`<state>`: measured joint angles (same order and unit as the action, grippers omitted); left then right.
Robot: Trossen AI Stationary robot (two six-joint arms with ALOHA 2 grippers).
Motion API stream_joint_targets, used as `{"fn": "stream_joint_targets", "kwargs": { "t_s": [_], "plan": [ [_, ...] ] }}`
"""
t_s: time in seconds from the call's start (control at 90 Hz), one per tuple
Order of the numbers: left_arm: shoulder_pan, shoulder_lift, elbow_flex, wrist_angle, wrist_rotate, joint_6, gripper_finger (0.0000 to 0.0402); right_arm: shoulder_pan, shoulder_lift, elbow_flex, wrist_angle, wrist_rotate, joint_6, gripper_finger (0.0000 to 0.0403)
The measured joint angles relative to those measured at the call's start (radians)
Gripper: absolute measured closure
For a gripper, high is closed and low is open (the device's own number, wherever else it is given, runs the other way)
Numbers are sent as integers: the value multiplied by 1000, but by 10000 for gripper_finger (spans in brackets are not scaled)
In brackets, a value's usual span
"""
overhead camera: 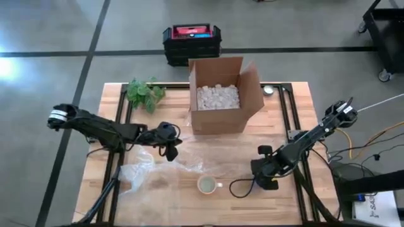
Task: Wrap mug
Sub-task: Wrap the purple mug with bubble wrap
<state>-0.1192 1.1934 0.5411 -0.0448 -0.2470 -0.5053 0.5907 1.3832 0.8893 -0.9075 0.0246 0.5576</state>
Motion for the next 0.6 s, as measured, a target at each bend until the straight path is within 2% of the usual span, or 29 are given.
{"fn": "stream_joint_targets", "kwargs": {
  "t_s": [0.111,0.2,0.344,0.478,0.6],
  "plan": [
    [0,0,0,1,-1,9,402,-7,-18,73,-101,-13,-9,382],
    [0,0,0,5,-1,11,401,-15,-39,175,-155,-6,-62,390],
    [0,0,0,17,-6,24,402,-57,-48,319,-150,171,-190,396],
    [0,0,0,21,-6,26,401,-160,-19,361,-78,359,-249,395],
    [0,0,0,39,-7,30,401,-281,39,352,7,356,-257,395]
  ]
}}
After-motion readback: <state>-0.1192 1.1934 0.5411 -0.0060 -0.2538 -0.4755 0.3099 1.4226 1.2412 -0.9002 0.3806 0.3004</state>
